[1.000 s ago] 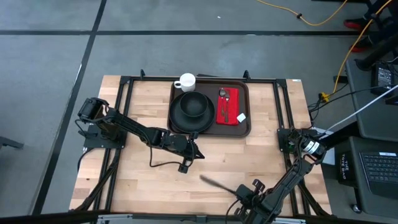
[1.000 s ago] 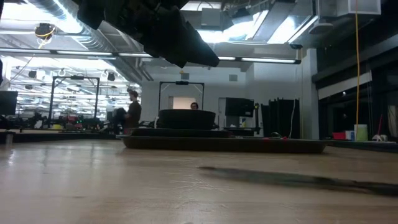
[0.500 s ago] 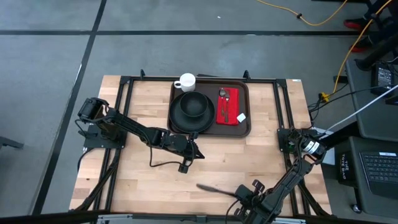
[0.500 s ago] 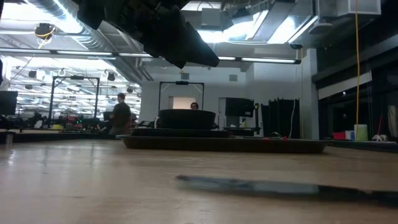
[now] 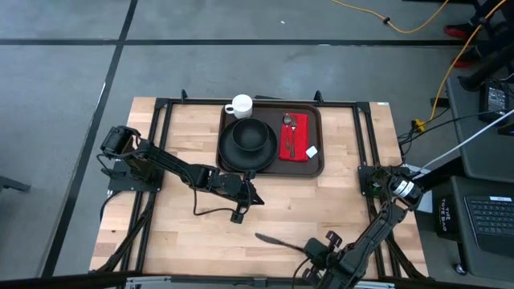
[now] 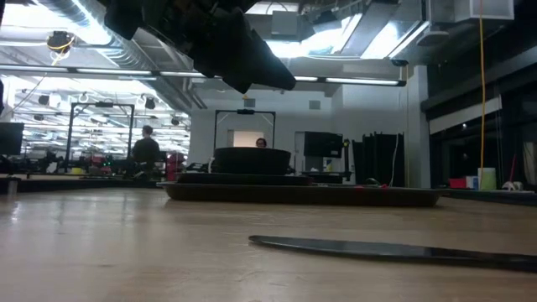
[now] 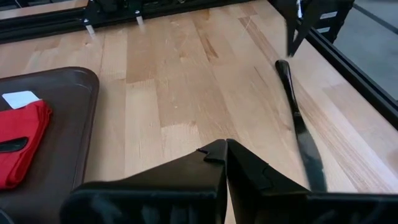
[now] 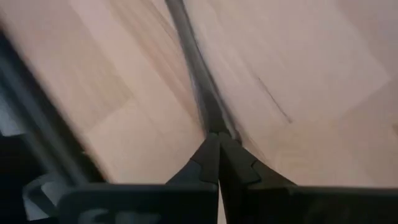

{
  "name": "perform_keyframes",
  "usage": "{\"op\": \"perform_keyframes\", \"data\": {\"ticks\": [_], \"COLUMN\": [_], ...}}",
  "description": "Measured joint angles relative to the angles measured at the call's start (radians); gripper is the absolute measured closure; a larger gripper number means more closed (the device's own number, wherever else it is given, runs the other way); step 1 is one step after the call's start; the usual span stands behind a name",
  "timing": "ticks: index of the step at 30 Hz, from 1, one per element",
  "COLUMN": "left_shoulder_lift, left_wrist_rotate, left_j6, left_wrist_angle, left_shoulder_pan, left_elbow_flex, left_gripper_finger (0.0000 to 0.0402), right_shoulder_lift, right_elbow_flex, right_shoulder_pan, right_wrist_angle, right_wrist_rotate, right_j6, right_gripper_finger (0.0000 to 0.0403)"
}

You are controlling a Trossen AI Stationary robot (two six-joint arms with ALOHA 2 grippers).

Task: Set up tray
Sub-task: Put the black knife to the right of the black fork on the red napkin on the brown serving tray

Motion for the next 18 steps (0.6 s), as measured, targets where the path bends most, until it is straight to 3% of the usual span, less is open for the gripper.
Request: {"op": "perform_keyframes", "data": {"ticks": [7,11,18], "left_shoulder_lift": [0.000,0.000,0.000], "left_wrist_rotate": [0.000,0.000,0.000], "left_j6": [-0.004,-0.004,-0.007], "left_wrist_angle": [-0.001,0.000,0.000], "left_shoulder_pan": [0.000,0.000,-0.001], "left_elbow_flex": [0.000,0.000,0.000], "left_gripper_finger": [0.0398,0.0398,0.0398], "right_shoulder_lift": [-0.005,-0.005,-0.005], "right_elbow_flex": [0.078,0.057,0.010], "right_shoulder_pan": [0.002,0.003,0.003], "right_wrist_angle": [-0.091,-0.075,-0.079], "right_wrist_rotate": [-0.017,-0.078,-0.081], "right_j6": [0.000,0.002,0.002], "right_gripper_finger": [0.0403,0.0403,0.0403]}}
